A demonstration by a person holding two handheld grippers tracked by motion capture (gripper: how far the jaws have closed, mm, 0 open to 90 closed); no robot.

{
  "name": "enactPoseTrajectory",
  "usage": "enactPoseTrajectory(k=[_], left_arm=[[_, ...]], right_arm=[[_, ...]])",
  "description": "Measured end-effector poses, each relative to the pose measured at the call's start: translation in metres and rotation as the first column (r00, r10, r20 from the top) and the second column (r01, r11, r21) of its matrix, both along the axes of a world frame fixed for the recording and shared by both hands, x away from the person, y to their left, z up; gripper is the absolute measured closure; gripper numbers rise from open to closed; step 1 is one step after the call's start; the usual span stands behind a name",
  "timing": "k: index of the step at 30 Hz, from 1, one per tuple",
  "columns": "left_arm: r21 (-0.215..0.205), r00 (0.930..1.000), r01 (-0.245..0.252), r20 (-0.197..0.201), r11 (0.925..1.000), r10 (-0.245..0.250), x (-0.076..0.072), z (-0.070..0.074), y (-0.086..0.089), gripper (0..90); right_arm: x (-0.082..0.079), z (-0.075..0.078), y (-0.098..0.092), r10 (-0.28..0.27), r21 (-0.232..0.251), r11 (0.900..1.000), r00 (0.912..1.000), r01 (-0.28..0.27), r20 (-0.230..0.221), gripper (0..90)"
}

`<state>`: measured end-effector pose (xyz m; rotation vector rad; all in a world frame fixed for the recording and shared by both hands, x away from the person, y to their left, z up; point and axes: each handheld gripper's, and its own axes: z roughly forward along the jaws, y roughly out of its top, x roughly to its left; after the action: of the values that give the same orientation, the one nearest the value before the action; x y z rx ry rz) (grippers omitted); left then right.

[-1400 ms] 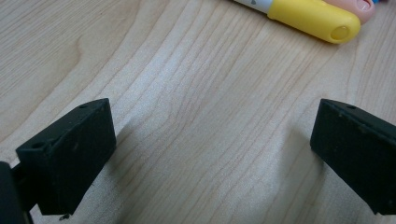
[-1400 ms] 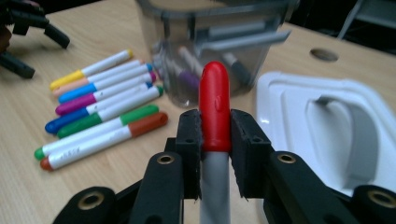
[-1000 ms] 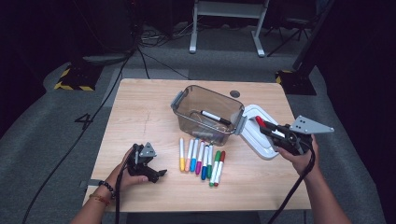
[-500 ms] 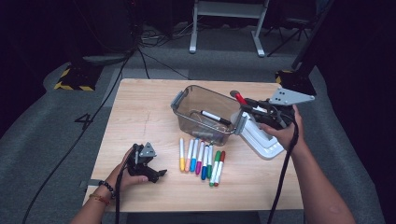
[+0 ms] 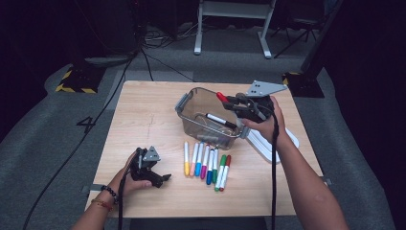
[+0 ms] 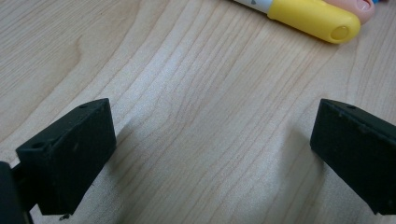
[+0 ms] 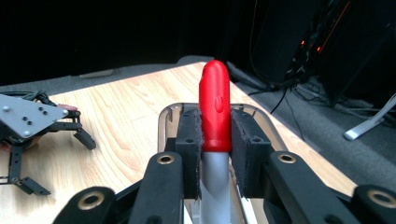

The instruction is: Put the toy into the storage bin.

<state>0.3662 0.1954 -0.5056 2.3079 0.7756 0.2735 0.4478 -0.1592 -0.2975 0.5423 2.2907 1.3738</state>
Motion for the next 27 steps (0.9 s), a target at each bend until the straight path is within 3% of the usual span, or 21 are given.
enactPoseTrajectory(k=[11,17,27], left_arm=[[0.0,1.0,0.0,0.0,1.0,0.0,0.0,0.0,0.0,0.6],[0.0,1.0,0.0,0.0,1.0,0.0,0.0,0.0,0.0,0.6],[-0.001,1.0,0.001,0.001,1.0,-0.001,0.0,0.0,0.0,0.5]], right_arm=[[0.031,-0.026,0.043,0.017,-0.113,0.993,0.9946,-0.028,-0.103,74.5],[0.041,-0.043,0.063,0.027,-0.205,0.977,0.986,-0.061,-0.165,74.5],[0.049,-0.062,0.068,0.016,-0.297,0.95,0.9659,-0.095,-0.259,74.4]])
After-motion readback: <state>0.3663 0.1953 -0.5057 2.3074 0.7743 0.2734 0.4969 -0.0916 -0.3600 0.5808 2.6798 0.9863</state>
